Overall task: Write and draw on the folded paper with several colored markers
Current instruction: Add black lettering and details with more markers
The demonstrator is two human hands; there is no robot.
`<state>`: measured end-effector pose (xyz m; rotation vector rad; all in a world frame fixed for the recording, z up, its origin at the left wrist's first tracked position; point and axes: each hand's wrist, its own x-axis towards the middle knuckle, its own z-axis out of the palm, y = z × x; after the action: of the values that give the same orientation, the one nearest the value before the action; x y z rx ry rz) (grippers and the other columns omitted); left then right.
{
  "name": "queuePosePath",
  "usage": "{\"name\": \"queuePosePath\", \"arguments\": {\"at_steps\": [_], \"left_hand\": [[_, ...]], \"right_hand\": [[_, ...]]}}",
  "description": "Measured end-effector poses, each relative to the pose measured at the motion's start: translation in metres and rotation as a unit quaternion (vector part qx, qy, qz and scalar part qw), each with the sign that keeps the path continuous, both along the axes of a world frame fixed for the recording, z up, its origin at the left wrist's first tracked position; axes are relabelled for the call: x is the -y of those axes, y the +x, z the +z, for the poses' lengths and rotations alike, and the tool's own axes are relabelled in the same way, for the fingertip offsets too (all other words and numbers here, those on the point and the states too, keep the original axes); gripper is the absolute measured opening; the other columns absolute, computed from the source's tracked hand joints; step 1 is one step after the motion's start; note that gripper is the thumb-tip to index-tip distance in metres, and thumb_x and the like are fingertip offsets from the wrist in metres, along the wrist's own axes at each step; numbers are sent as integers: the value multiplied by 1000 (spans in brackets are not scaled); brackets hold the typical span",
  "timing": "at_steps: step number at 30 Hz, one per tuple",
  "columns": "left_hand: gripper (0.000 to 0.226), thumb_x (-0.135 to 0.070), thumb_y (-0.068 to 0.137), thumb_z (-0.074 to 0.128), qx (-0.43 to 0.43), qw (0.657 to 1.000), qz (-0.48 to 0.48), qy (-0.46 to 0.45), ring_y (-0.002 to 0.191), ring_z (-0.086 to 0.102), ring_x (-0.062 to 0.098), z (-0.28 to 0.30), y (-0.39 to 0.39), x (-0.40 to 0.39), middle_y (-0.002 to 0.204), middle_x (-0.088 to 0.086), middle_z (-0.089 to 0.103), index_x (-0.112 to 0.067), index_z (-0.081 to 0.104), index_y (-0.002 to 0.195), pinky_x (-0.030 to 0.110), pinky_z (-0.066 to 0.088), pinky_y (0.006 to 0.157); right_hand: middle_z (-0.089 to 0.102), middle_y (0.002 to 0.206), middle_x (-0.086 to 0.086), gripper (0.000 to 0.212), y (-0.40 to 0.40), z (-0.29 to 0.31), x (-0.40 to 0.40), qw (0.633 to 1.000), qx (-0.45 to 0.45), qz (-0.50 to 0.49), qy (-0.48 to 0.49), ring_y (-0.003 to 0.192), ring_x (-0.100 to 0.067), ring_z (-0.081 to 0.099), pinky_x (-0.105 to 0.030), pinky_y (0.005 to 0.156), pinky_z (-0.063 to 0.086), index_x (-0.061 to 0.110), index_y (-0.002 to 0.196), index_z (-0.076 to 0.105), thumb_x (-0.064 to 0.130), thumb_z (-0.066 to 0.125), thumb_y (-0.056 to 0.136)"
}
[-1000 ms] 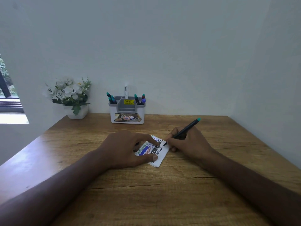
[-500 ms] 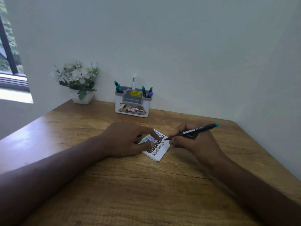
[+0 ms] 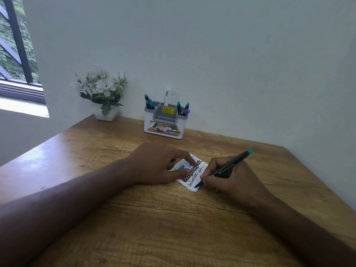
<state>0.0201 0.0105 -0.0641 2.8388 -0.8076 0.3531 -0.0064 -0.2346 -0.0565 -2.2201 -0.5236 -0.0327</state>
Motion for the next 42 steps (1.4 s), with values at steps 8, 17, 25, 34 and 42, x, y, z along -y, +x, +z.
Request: {"name": "queuePosePath", "arguments": {"at_steps": [8, 17, 25, 34, 42], "left_hand": [[46, -73, 96, 41, -2, 1000, -1, -4, 67, 52, 3, 0, 0, 1, 71, -16, 54, -61, 47, 140, 24, 34, 56], [45, -74, 96, 42, 3, 1000, 0, -6, 65, 51, 2, 0, 1, 1, 69, -15, 54, -62, 48, 139, 25, 31, 54], [43, -72, 97, 44, -6, 1000, 2, -9, 67, 53, 2, 1, 0, 2, 67, -19, 54, -60, 51, 137, 24, 33, 55], [44, -74, 96, 44, 1, 1000, -1, -14, 67, 54, 5, -1, 1, 1, 68, -15, 58, -61, 51, 137, 23, 34, 54], [43, -73, 96, 44, 1, 1000, -1, -10, 66, 53, 3, 0, 0, 1, 67, -16, 54, -61, 51, 137, 24, 34, 54]], "right_hand": [[79, 87, 17, 10, -2, 1, -1, 1000, 1, 6, 2, 86, 3, 73, -24, 69, 62, 28, 77, 78, 22, 80, 85], [79, 85, 14, 7, -1, 0, -2, 1000, 10, -11, 2, 82, -4, 74, -28, 66, 62, 26, 79, 78, 23, 79, 85], [80, 83, 10, 7, -3, 2, -2, 1000, 1, -17, 13, 72, -5, 73, -26, 66, 61, 23, 80, 79, 22, 79, 86], [79, 77, 10, 8, -4, 4, -5, 999, -2, -32, 9, 67, -4, 72, -24, 64, 61, 22, 78, 78, 21, 78, 87], [79, 73, 7, 11, -2, 7, -3, 998, 12, -50, 31, 59, -5, 69, -27, 62, 59, 17, 76, 76, 18, 76, 87]]}}
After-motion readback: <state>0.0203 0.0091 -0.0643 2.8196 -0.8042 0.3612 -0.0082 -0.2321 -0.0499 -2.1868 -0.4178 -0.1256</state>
